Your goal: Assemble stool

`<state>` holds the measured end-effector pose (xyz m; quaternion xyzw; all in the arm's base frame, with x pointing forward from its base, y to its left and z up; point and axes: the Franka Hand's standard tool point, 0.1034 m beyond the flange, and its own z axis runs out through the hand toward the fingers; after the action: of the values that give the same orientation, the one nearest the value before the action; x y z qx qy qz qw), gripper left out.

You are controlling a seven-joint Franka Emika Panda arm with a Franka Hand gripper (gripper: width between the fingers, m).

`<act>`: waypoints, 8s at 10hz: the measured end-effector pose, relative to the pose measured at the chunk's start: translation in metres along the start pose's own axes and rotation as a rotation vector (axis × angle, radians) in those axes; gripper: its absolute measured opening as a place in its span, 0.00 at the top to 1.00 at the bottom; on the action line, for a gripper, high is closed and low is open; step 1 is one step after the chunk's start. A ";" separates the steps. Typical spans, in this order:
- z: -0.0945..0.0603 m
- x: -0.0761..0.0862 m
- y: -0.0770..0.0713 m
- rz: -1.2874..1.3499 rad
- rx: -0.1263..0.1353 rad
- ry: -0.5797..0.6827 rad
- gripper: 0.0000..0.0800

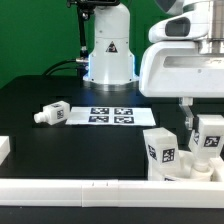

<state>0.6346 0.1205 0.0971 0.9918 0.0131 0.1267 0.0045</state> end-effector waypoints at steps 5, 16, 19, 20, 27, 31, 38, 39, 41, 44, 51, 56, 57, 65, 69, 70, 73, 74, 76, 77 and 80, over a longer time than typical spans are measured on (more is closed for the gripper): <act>0.012 -0.006 0.000 -0.005 -0.004 -0.006 0.58; 0.006 0.008 0.000 0.031 0.001 -0.043 0.19; 0.011 0.010 -0.006 0.099 -0.014 -0.264 0.19; 0.015 0.003 -0.008 0.100 -0.030 -0.353 0.19; 0.018 0.002 -0.002 0.336 -0.080 -0.362 0.58; 0.019 0.004 0.010 0.980 -0.075 -0.297 0.58; 0.018 0.000 0.015 1.803 -0.056 -0.199 0.58; 0.018 -0.004 0.015 1.964 -0.014 -0.143 0.58; 0.017 -0.005 0.015 2.045 -0.021 -0.153 0.58; 0.018 -0.007 0.015 2.237 0.119 -0.069 0.58; -0.014 -0.001 -0.001 1.365 0.098 -0.192 0.19; -0.016 -0.001 0.006 0.844 0.106 -0.177 0.19; -0.020 -0.001 0.009 0.640 0.106 -0.198 0.19; -0.022 0.003 0.007 -0.338 0.042 -0.239 0.19; -0.018 0.005 0.018 -0.586 0.050 -0.233 0.19; -0.010 0.003 0.020 -0.704 0.051 -0.231 0.19; 0.016 -0.010 0.021 -0.770 0.071 -0.274 0.19; 0.018 -0.011 0.020 -0.725 0.064 -0.277 0.19; 0.019 -0.011 0.023 -0.708 0.061 -0.278 0.22; 0.019 -0.011 0.023 -0.657 0.056 -0.279 0.44; 0.019 -0.011 0.023 -0.447 0.025 -0.281 0.58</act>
Offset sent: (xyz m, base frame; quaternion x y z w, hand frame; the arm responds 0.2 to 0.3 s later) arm -0.0046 -0.0030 -0.0117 -0.0086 0.0046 -0.0018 1.0000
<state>0.6291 0.0975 0.0761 0.9721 0.2328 -0.0166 0.0218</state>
